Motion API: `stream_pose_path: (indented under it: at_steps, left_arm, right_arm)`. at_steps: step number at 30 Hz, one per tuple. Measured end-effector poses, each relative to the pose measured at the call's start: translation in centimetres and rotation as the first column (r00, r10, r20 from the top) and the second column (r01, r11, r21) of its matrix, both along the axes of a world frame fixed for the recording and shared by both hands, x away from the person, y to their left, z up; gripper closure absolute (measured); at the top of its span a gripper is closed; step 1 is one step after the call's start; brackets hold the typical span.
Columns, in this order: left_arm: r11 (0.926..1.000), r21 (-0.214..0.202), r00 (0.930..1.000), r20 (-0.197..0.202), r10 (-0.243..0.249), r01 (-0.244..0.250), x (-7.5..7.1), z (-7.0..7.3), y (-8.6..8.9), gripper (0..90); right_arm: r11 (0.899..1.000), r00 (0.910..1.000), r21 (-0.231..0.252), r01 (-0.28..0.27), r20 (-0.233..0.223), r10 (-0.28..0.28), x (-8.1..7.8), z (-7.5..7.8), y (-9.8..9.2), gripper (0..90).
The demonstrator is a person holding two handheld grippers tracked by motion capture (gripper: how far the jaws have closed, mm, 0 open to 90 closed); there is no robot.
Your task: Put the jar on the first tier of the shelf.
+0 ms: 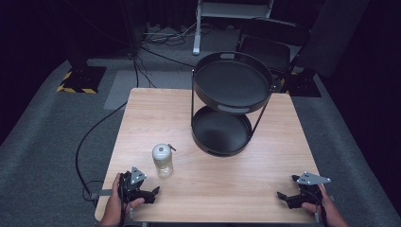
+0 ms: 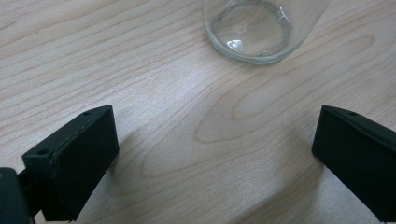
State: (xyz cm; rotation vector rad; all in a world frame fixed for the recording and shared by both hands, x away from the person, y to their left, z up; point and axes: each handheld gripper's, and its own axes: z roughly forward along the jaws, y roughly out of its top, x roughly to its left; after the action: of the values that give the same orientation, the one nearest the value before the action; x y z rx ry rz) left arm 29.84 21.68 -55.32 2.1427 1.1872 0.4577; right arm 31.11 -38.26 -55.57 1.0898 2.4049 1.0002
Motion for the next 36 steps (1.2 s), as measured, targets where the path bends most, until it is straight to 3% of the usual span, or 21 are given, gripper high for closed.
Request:
stream_pose_path:
  at_steps: [15, 21, 26, 28, 29, 36]
  left_arm:
    - [0.9998, -0.001, 0.9998, 0.001, -0.020, 0.020, 0.2, 0.0, 0.1, 0.1]
    - [0.9999, 0.003, 0.9999, -0.008, 0.014, -0.014, 0.0, 0.3, 0.4, 1.8]
    - [0.9998, 0.005, 0.9998, 0.009, 0.020, -0.020, -0.1, 1.4, 0.4, 1.9]
    - [0.9998, 0.015, 0.9999, 0.006, 0.012, -0.012, 0.0, 1.7, 0.1, 1.9]
    - [0.9992, 0.040, 0.9999, 0.016, 0.001, -0.002, 0.0, 2.1, -0.2, 1.8]
    - [0.9999, 0.012, 0.9995, 0.030, 0.010, -0.010, -0.2, 3.0, -0.6, 2.0]
  right_arm:
    - [1.000, 1.0000, 0.000, -0.001, 0.000, 0.001, 0.0, 0.0, 0.0, 0.0]
    - [1.000, 1.0000, -0.001, -0.002, 0.000, 0.002, 0.0, 0.0, 0.0, 0.0]
    - [1.000, 1.0000, -0.001, -0.002, 0.000, 0.002, 0.0, 0.0, 0.0, 0.0]
    - [1.000, 1.0000, -0.001, -0.002, 0.000, 0.002, 0.0, 0.0, 0.0, 0.0]
    - [1.000, 1.0000, -0.001, -0.003, 0.000, 0.003, 0.0, 0.0, 0.0, 0.0]
    - [1.000, 1.0000, 0.000, -0.004, 0.000, 0.004, 0.0, 0.0, 0.0, 0.0]
